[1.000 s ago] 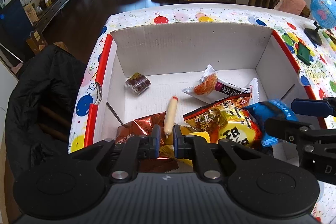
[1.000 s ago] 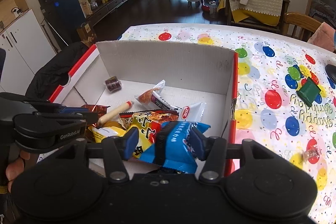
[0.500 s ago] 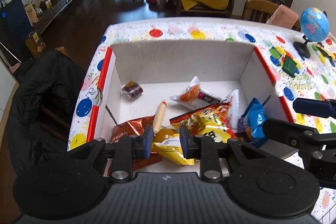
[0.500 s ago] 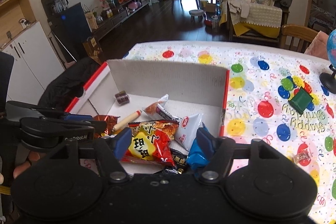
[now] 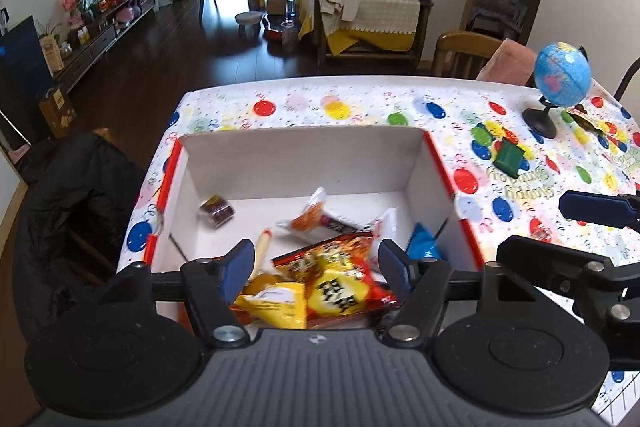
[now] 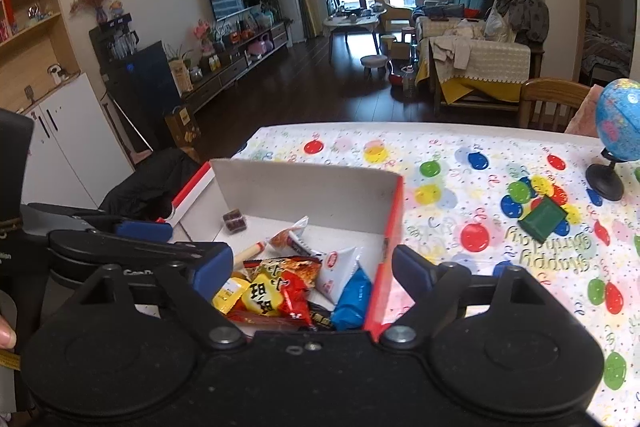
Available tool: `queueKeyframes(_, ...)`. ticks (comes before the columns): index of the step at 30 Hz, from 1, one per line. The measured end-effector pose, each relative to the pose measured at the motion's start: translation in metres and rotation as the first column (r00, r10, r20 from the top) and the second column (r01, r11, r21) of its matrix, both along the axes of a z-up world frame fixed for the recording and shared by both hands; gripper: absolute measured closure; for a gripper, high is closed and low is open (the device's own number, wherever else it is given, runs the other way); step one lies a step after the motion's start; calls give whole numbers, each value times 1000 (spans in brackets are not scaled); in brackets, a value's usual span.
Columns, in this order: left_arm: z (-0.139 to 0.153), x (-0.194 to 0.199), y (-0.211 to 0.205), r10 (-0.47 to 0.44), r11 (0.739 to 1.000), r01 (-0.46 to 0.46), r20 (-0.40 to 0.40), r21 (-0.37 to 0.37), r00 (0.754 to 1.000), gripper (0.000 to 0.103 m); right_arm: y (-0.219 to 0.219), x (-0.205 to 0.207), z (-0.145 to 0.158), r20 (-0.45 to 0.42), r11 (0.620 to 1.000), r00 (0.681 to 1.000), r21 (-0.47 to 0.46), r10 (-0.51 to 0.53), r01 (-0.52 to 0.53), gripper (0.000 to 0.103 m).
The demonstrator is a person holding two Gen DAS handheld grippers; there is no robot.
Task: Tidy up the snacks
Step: 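Move both tools back to the small candy and green bar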
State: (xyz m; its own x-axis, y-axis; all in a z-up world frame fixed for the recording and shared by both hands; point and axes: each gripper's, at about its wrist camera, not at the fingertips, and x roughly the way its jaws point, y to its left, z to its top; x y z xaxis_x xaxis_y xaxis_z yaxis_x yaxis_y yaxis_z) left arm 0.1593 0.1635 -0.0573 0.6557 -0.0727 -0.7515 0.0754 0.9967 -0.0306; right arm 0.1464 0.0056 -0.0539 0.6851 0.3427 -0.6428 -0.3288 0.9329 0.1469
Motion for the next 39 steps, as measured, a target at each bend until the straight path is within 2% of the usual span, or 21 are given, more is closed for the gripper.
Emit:
queueKeyframes(5, 5, 0, -22, -11, 1000, 11, 10, -13, 1000, 35, -25, -3, 5, 23, 1000, 1000, 16, -3, 3, 10)
queueKeyframes(11, 9, 1, -53, -15, 1000, 16, 20, -26, 1000, 29, -58, -5, 10, 47, 1000, 999, 18, -8, 8, 9)
queueKeyframes(15, 9, 3, -79, -28, 999, 29, 32, -26, 999, 16, -83, -5, 10, 57, 1000, 998, -1, -26, 26, 1)
queueKeyframes(19, 3, 10, -110, -61, 998, 62, 22, -29, 998, 15, -114, -2, 7, 51, 998, 997, -16, -55, 56, 1)
queueKeyframes(23, -5, 15, -143, -97, 994, 97, 21, -43, 995, 1, -149, 2, 3, 42, 996, 995, -22, -90, 91, 0)
queueKeyframes(28, -16, 27, -181, -111, 992, 111, 11, -64, 994, 1, -187, 12, 0, 36, 991, 991, -38, -127, 128, 0)
queueKeyframes(33, -30, 40, -214, -105, 994, 104, -14, -18, 994, 0, -220, 28, -5, 25, 987, 988, -45, -155, 156, 0)
queueKeyframes(39, -51, 59, -236, -99, 995, 99, -79, -2, 992, 0, -240, 48, -18, -6, 987, 988, -54, -153, 152, 0)
